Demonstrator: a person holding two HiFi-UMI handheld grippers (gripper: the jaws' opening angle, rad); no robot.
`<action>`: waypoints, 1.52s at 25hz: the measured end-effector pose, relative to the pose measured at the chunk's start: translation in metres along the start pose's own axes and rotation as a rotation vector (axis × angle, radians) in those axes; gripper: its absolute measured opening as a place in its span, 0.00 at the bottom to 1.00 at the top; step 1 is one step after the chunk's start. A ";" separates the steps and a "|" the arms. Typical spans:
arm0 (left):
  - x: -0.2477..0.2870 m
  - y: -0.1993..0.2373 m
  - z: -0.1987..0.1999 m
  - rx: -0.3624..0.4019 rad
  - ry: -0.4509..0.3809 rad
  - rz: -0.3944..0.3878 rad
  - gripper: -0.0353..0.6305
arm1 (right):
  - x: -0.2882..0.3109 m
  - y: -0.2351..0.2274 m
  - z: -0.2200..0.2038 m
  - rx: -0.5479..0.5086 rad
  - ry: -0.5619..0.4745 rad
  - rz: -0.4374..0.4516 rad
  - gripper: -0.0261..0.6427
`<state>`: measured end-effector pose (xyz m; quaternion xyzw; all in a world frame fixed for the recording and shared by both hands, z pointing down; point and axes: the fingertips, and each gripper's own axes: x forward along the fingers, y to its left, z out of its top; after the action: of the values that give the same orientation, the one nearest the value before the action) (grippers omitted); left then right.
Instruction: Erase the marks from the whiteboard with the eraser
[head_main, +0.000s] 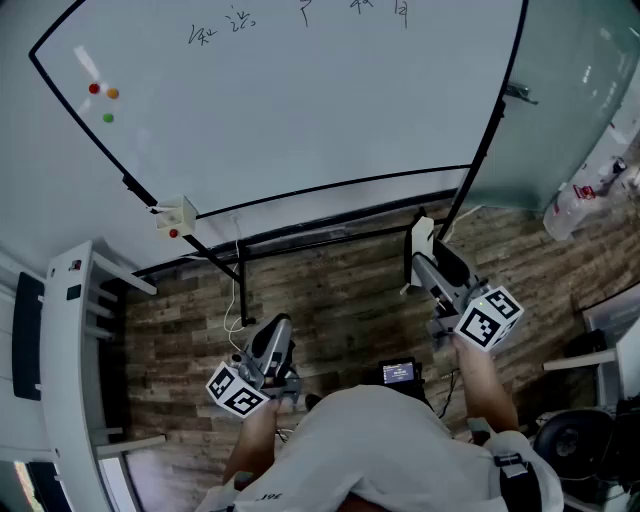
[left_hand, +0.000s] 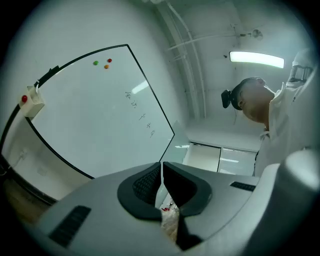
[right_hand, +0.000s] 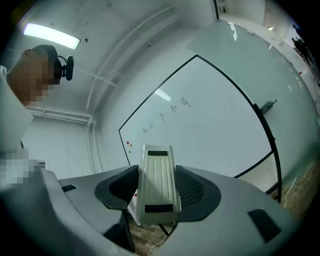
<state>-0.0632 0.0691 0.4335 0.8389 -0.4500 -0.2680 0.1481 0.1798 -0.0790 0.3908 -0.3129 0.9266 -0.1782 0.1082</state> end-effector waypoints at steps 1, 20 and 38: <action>0.004 -0.001 -0.003 -0.002 0.000 0.002 0.06 | -0.002 -0.004 0.001 0.000 0.002 0.000 0.42; 0.056 0.005 -0.014 0.031 -0.006 0.059 0.06 | 0.035 -0.038 0.038 -0.088 -0.011 0.070 0.42; 0.071 0.155 0.092 0.068 0.026 -0.011 0.06 | 0.204 0.008 0.041 -0.247 -0.080 -0.021 0.42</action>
<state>-0.1892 -0.0758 0.4121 0.8492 -0.4524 -0.2425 0.1240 0.0286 -0.2100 0.3318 -0.3402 0.9332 -0.0509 0.1039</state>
